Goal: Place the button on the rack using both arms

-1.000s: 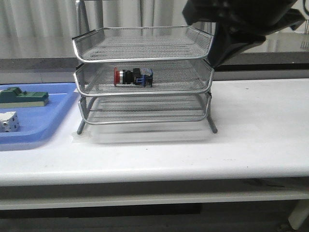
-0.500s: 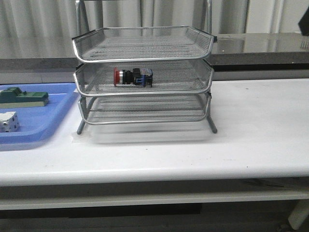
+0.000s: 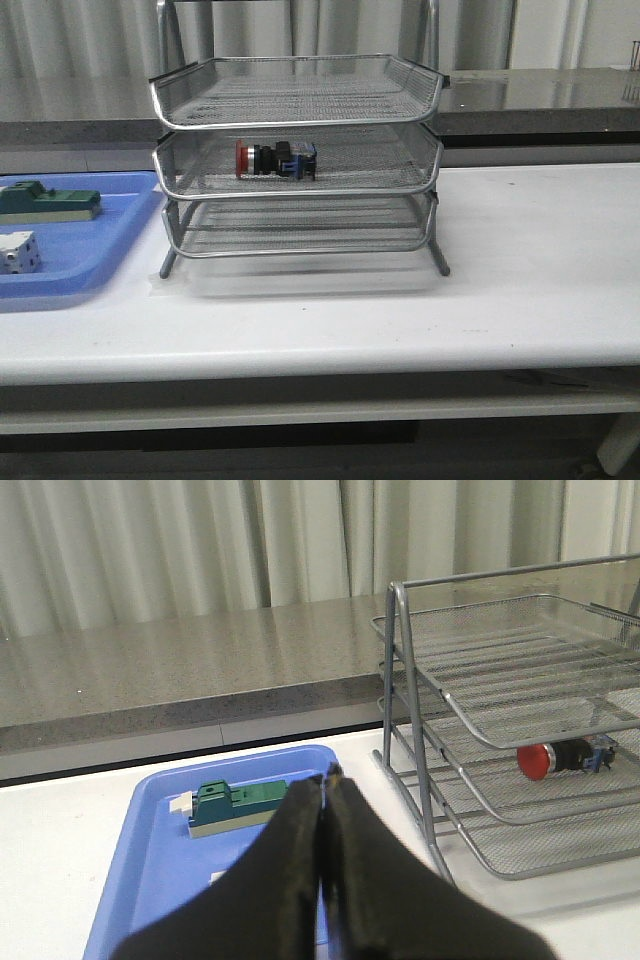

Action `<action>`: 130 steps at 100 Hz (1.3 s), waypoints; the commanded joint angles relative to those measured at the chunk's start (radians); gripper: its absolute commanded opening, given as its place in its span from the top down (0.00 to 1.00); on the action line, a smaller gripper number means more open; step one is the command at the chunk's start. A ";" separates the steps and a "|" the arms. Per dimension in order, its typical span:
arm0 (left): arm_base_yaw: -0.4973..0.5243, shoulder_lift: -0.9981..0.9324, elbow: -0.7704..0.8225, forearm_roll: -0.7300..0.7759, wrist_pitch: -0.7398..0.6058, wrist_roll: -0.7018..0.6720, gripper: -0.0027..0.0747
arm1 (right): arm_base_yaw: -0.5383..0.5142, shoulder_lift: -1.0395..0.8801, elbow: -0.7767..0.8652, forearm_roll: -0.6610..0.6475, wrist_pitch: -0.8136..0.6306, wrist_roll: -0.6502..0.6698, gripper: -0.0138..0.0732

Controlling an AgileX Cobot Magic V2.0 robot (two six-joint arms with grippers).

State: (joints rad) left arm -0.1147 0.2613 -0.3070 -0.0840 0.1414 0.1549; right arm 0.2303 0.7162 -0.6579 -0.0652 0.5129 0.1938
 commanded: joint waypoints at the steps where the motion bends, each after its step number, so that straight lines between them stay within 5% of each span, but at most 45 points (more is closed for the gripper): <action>1: 0.004 0.008 -0.028 -0.012 -0.082 -0.010 0.99 | -0.006 -0.033 -0.023 -0.012 -0.039 -0.009 0.92; 88: 0.004 0.008 -0.028 -0.012 -0.082 -0.010 0.99 | -0.006 -0.045 -0.022 -0.027 -0.036 -0.010 0.92; 130: 0.004 0.008 -0.028 -0.012 -0.082 -0.010 0.99 | -0.022 -0.246 0.196 -0.089 -0.280 -0.010 0.92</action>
State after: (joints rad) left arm -0.1147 0.2613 -0.3070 -0.0840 0.1414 0.1549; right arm 0.2241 0.5187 -0.4917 -0.1310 0.3639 0.1938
